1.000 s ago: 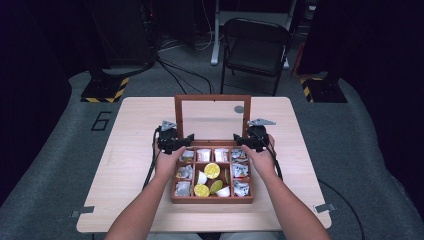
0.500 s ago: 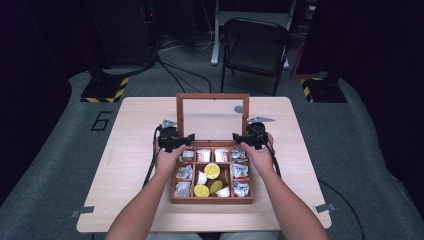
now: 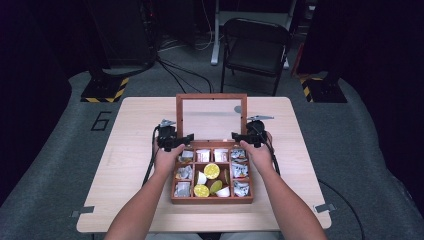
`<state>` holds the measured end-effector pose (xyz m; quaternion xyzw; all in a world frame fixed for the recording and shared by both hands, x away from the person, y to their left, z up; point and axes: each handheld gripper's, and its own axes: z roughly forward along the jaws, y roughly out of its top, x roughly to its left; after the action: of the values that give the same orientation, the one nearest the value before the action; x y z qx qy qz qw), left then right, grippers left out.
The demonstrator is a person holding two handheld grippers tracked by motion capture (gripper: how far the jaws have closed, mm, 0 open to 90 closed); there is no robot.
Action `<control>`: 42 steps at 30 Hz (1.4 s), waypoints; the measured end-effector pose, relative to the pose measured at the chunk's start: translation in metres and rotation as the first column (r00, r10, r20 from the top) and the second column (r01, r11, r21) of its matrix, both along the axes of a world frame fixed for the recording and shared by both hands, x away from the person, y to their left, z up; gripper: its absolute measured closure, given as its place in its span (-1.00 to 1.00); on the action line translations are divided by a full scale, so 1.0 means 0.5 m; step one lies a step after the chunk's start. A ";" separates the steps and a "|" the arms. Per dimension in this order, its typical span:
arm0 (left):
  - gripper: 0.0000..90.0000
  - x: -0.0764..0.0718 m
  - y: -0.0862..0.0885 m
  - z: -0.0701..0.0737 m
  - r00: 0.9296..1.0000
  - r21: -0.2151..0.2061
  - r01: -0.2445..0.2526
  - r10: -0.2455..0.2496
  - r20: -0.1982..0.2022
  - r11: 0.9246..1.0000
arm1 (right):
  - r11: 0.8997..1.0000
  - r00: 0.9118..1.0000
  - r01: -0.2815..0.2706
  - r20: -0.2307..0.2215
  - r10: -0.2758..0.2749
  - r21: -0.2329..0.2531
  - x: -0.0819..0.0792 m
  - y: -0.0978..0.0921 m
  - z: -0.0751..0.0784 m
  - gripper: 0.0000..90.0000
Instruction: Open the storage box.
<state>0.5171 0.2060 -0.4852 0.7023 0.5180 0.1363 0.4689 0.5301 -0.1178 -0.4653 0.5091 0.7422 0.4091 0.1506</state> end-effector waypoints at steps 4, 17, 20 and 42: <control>-0.27 0.003 0.001 -0.004 1.000 -0.017 -0.006 0.006 -0.014 1.000 | 1.000 1.000 0.008 -0.001 -0.008 0.000 0.001 0.000 -0.003 -0.21; -0.39 0.015 -0.004 -0.015 0.997 -0.010 -0.004 0.004 -0.074 1.000 | 0.999 0.998 0.027 -0.049 -0.026 0.031 0.011 0.000 -0.019 -0.29; -0.52 0.019 -0.013 -0.013 0.996 0.019 0.004 -0.002 -0.092 1.000 | 0.999 0.998 0.030 -0.055 -0.028 0.040 0.013 -0.002 -0.022 -0.29; -0.52 0.030 -0.003 -0.023 0.990 -0.024 0.016 -0.019 -0.136 1.000 | 0.999 0.995 0.025 -0.101 -0.021 0.034 0.024 -0.001 -0.030 -0.38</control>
<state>0.5321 0.2044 -0.4969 0.7092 0.5441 0.0778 0.4416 0.5419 -0.1184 -0.4800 0.5400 0.7357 0.3941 0.1087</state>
